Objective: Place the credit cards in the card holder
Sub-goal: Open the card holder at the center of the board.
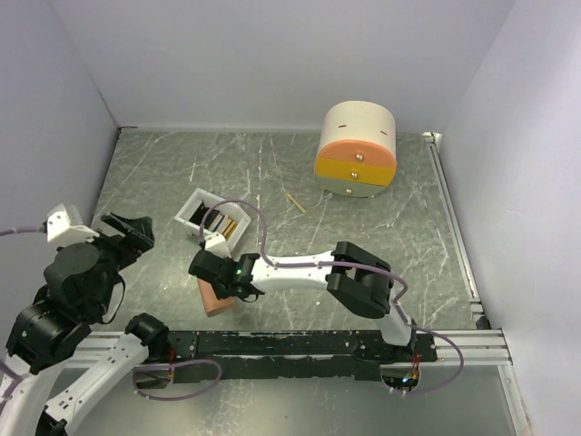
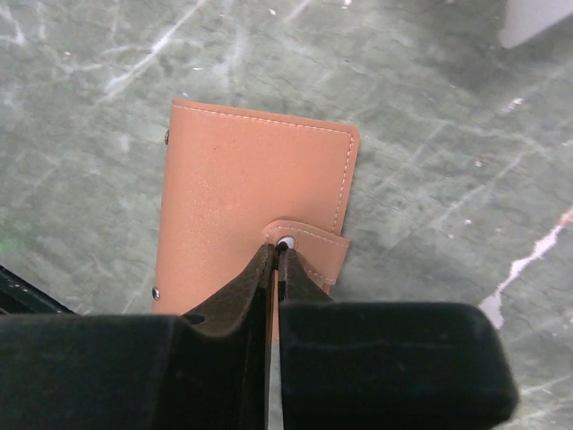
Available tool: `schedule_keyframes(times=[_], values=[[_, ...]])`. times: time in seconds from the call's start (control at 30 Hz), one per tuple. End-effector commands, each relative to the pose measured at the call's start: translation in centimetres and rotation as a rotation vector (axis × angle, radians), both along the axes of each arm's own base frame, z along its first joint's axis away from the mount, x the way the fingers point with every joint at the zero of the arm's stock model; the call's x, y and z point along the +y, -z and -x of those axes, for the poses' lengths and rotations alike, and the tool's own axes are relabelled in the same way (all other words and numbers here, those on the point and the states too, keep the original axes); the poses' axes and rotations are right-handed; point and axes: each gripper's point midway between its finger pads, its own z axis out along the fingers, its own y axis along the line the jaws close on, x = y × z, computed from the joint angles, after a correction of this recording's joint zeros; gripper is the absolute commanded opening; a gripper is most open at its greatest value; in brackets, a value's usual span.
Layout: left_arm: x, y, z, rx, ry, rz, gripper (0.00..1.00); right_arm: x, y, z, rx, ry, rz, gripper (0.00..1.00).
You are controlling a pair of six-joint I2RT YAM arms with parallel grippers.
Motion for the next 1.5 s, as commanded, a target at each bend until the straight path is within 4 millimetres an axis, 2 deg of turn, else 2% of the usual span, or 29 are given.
schedule_keyframes(times=[0.0, 0.13, 0.27, 0.43, 0.47, 0.53, 0.6, 0.8, 0.97, 1.17, 1.33, 1.47], values=[[-2.3, 2.0, -1.1, 0.073, 0.087, -0.029, 0.95, -3.9, 1.0, -1.0, -0.06, 0.031, 0.103, 0.0], [-4.8, 4.2, -2.1, 0.159, 0.18, -0.048, 0.93, -5.2, -1.4, -1.2, -0.08, 0.062, 0.04, 0.0], [-7.9, 7.1, -3.0, 0.263, 0.298, -0.047, 0.91, -7.7, -3.2, -1.9, -0.071, 0.116, -0.023, 0.0], [-12.9, 10.4, -3.4, 0.372, 0.511, -0.006, 0.88, -10.2, -7.3, -2.8, -0.086, 0.145, -0.162, 0.0], [-14.1, 10.8, -3.4, 0.381, 0.571, 0.008, 0.87, -10.7, -8.7, -3.1, -0.099, 0.157, -0.2, 0.0], [-16.2, 11.5, -3.0, 0.393, 0.682, 0.043, 0.85, -11.7, -10.7, -3.6, -0.118, 0.188, -0.254, 0.0], [-17.8, 11.9, -2.6, 0.392, 0.767, 0.086, 0.85, -13.2, -11.5, -3.7, -0.124, 0.213, -0.298, 0.0], [-21.2, 11.2, -1.2, 0.326, 0.947, 0.238, 0.88, -14.2, -15.7, -3.2, -0.143, 0.227, -0.515, 0.0], [-22.8, 10.6, -0.4, 0.286, 1.041, 0.343, 0.92, -14.5, -17.4, -2.8, -0.15, 0.235, -0.625, 0.0], [-23.3, 10.6, -0.1, 0.277, 1.062, 0.387, 0.91, -14.2, -18.5, -2.4, -0.142, 0.225, -0.705, 0.0], [-23.0, 10.8, -0.4, 0.276, 1.036, 0.379, 0.81, -13.8, -18.3, -2.0, -0.119, 0.212, -0.731, 0.0], [-22.5, 11.3, -0.6, 0.282, 1.0, 0.372, 0.68, -13.7, -18.4, -1.8, -0.106, 0.21, -0.751, 0.0]])
